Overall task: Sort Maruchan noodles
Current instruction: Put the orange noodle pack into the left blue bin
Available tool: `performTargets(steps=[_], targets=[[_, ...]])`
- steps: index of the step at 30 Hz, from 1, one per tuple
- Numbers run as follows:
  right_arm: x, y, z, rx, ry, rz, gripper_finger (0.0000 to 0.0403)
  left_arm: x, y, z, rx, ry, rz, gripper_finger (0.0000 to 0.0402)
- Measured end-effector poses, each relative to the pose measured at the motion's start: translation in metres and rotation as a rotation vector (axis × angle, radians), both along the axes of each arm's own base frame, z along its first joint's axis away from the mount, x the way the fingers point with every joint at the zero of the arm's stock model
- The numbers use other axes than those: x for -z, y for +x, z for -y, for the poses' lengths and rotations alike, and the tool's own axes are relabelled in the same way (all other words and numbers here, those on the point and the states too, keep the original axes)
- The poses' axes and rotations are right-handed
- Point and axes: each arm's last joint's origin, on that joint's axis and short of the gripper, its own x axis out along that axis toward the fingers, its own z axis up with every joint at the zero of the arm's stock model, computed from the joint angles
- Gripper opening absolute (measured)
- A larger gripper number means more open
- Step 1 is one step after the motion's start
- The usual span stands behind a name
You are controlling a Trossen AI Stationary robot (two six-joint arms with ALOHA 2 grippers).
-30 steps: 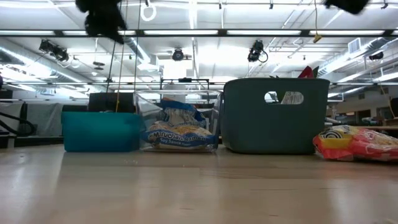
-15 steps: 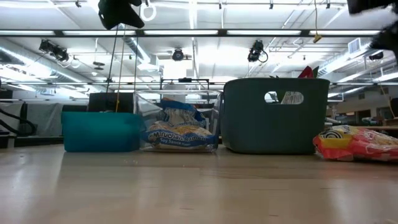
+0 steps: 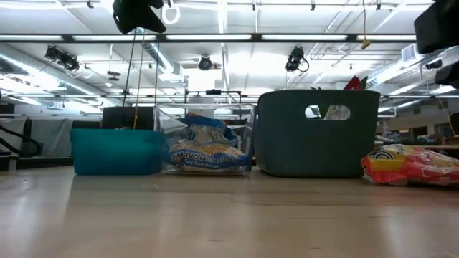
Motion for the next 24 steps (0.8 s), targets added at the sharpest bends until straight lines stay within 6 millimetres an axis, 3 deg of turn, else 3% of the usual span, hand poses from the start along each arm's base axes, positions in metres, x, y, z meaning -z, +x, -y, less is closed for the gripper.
performTargets(steps=[10, 24], targets=[[0.012, 0.000, -0.027, -0.149, -0.326, 0.047, 0.0197, 0.000, 0.000, 0.000, -0.007, 0.007, 0.001, 0.0231], [0.039, 0.001, -0.036, -0.174, -0.423, 0.034, 0.0196, 0.000, 0.000, -0.001, -0.009, 0.009, -0.001, 0.0231]])
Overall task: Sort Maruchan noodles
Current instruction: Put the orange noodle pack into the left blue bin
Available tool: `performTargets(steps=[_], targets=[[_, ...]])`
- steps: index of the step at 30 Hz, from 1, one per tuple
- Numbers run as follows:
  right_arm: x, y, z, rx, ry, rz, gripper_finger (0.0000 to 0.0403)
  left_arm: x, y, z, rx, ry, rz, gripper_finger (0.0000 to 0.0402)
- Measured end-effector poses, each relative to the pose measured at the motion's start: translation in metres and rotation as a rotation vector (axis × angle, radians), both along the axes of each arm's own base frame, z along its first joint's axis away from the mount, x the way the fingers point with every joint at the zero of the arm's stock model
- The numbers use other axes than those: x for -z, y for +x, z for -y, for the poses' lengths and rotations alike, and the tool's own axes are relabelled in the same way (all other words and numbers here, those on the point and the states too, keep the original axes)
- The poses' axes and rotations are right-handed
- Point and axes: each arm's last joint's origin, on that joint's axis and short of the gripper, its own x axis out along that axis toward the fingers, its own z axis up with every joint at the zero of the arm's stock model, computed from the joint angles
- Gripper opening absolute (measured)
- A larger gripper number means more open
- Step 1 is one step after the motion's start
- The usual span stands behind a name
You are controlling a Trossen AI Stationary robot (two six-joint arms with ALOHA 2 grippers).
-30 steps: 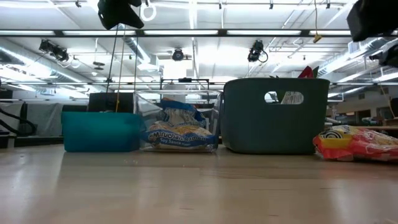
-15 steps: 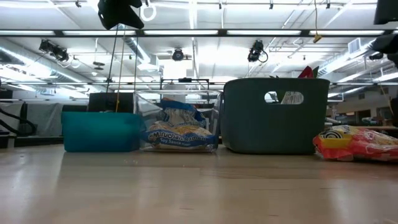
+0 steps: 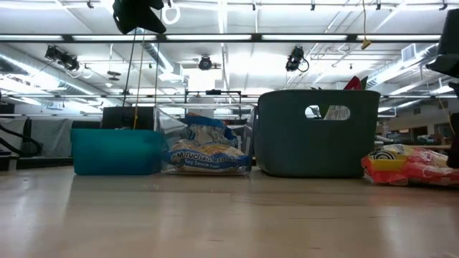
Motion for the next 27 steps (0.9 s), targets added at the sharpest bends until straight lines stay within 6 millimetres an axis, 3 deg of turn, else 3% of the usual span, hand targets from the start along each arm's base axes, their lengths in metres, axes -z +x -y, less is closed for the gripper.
performTargets(steps=[6, 16, 21, 27], targets=[[-0.001, 0.002, 0.003, 0.001, -0.003, -0.007, 0.0160, 0.000, 0.000, 0.000, 0.000, 0.001, -0.001, 0.0231], [-0.004, 0.003, 0.012, 0.029, -0.020, -0.065, 0.0012, 0.000, 0.000, 0.000, 0.000, 0.001, -0.002, 0.0231], [-0.031, 0.002, 0.017, 0.025, 0.024, -0.024, 0.0012, -0.001, 0.004, 0.001, 0.041, 0.045, 0.021, 0.0231], [-0.078, -0.005, 0.028, -0.008, 0.082, 0.089, 0.0006, 0.009, 0.030, 0.012, 0.135, 0.129, 0.090, 0.0231]])
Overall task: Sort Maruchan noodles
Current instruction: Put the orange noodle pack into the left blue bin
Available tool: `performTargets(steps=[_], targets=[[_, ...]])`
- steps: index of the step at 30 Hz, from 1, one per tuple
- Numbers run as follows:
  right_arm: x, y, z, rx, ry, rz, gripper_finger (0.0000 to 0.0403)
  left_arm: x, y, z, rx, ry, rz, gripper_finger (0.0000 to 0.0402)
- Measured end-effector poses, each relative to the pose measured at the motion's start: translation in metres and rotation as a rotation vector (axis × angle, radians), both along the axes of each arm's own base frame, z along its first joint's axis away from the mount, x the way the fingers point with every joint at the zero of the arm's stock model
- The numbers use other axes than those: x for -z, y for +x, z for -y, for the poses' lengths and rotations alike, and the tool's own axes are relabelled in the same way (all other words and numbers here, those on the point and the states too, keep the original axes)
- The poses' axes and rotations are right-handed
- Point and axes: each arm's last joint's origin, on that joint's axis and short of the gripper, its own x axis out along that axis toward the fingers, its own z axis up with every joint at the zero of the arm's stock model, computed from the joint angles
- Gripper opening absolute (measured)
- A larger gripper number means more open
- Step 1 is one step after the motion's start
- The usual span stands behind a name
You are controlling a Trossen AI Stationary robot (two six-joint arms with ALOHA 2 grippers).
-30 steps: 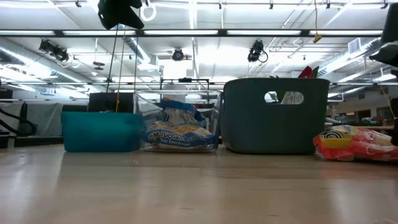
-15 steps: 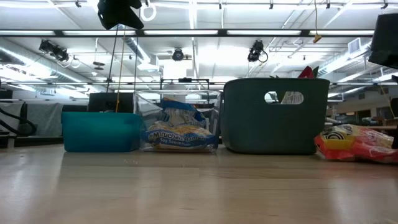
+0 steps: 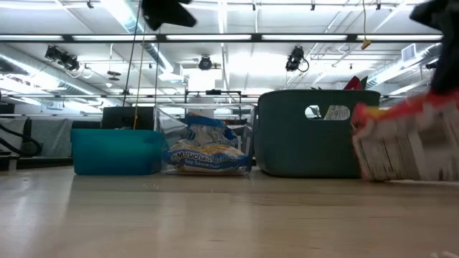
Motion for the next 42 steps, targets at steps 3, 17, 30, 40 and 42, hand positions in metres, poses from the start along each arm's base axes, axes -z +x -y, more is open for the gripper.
performTargets(steps=[3, 17, 30, 40, 42], targets=[[-0.022, -0.003, 0.007, -0.003, 0.048, 0.066, 0.0006, 0.012, 0.018, 0.010, 0.058, 0.057, 0.031, 0.0231], [-0.094, 0.007, 0.026, -0.273, 0.229, 0.369, 0.0005, 0.067, 0.066, 0.042, 0.204, 0.193, 0.076, 0.0275], [-0.106, 0.033, 0.038, -0.367, 0.216, 0.474, 0.0004, 0.081, 0.087, 0.051, 0.271, 0.121, 0.208, 0.0313], [-0.113, 0.039, 0.048, -0.373, 0.210, 0.507, 0.0004, 0.086, 0.084, 0.055, 0.410, 0.054, 0.148, 0.0313], [-0.114, 0.040, 0.049, -0.365, 0.199, 0.514, 0.0005, 0.086, 0.083, 0.055, 0.427, 0.047, 0.140, 0.0313]])
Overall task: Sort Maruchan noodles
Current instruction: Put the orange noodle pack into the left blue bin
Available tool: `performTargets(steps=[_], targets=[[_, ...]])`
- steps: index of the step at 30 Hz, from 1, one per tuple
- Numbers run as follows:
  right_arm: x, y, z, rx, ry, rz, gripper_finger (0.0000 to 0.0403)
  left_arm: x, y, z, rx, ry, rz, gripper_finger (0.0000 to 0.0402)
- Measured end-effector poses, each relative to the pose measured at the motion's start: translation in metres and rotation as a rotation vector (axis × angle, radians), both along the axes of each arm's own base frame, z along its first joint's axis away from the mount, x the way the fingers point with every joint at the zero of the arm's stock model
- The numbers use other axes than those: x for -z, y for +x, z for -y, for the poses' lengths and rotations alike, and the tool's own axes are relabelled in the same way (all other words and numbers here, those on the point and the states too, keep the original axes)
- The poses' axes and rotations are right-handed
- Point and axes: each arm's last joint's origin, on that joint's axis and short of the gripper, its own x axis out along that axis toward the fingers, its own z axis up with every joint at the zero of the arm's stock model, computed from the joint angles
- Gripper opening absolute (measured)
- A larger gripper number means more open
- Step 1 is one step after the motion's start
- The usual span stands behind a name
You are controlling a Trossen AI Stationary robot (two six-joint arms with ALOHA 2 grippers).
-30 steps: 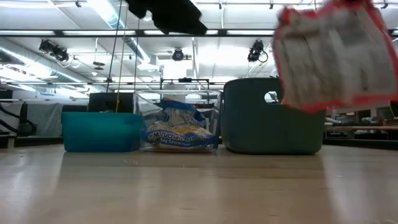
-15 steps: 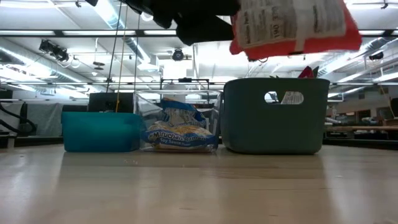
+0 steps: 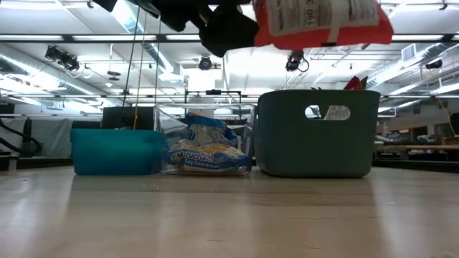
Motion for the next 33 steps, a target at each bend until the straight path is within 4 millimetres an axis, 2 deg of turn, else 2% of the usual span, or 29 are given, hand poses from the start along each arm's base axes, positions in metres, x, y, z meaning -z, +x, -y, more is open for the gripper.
performTargets(steps=[10, 17, 21, 26, 33], targets=[[-0.006, 0.006, 0.002, 0.029, 0.037, 0.068, 0.0005, -0.009, 0.006, -0.003, -0.139, 0.008, 0.126, 0.0313], [-0.009, 0.008, -0.001, -0.011, 0.093, 0.096, 0.0005, -0.010, 0.007, -0.006, -0.230, 0.021, 0.140, 0.0307], [-0.011, 0.009, -0.003, -0.040, 0.115, 0.105, 0.0006, -0.010, 0.007, -0.007, -0.231, 0.022, 0.137, 0.0275], [-0.011, 0.009, -0.003, -0.038, 0.119, 0.106, 0.0009, -0.009, 0.007, -0.007, -0.217, 0.020, 0.127, 0.0217], [-0.011, 0.009, -0.004, -0.058, 0.136, 0.099, 0.0031, -0.009, 0.007, -0.007, -0.216, 0.022, 0.125, 0.0151]])
